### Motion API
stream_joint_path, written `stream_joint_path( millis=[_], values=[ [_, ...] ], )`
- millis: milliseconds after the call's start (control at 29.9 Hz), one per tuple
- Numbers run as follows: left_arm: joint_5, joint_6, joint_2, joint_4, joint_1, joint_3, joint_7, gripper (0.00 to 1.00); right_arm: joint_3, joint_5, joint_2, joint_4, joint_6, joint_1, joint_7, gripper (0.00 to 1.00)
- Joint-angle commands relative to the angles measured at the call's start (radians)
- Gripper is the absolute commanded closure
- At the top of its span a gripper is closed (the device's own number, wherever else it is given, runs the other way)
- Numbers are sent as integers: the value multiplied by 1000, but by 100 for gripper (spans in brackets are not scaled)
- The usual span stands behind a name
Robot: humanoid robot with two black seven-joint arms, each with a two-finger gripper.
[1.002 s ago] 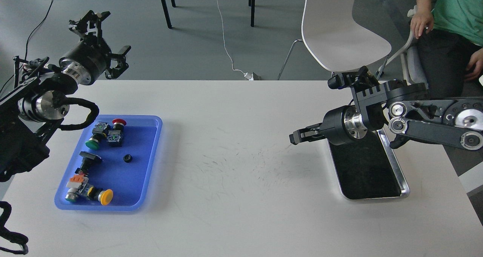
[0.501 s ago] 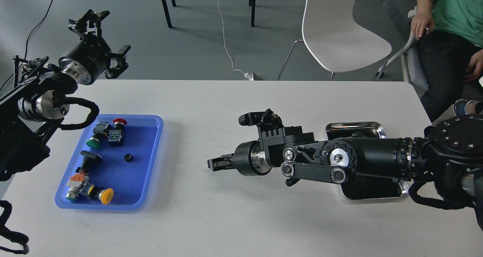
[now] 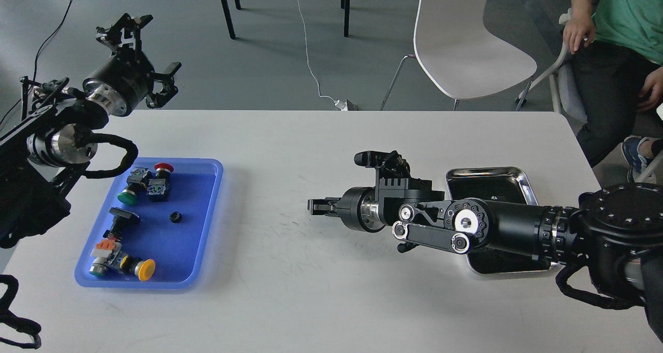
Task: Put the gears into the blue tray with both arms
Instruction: 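Carry the black part with the right gripper toward the table center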
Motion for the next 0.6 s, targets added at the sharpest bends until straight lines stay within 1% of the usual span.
stream_joint_path(
  millis=[0, 100, 167, 334, 368, 468, 568],
  values=[
    [0, 0, -2, 0, 0, -1, -1, 2, 8, 39, 0, 25, 0, -5, 24, 98],
    [0, 0, -3, 0, 0, -1, -2, 2, 8, 73, 0, 50, 0, -11, 29, 95],
    [0, 2, -3, 0, 0, -1, -2, 2, 8, 85, 0, 59, 0, -12, 29, 91],
    [-2, 0, -3, 0, 0, -1, -4, 2, 9, 87, 0, 64, -1, -20, 29, 69],
    [0, 0, -2, 0, 0, -1, -4, 2, 8, 87, 0, 65, -1, -25, 29, 66],
    [0, 0, -2, 0, 0, -3, -4, 2, 8, 87, 0, 65, 0, -31, 29, 62],
    [0, 0, -2, 0, 0, -3, -4, 2, 8, 87, 0, 67, 3, -31, 29, 60]
  ],
)
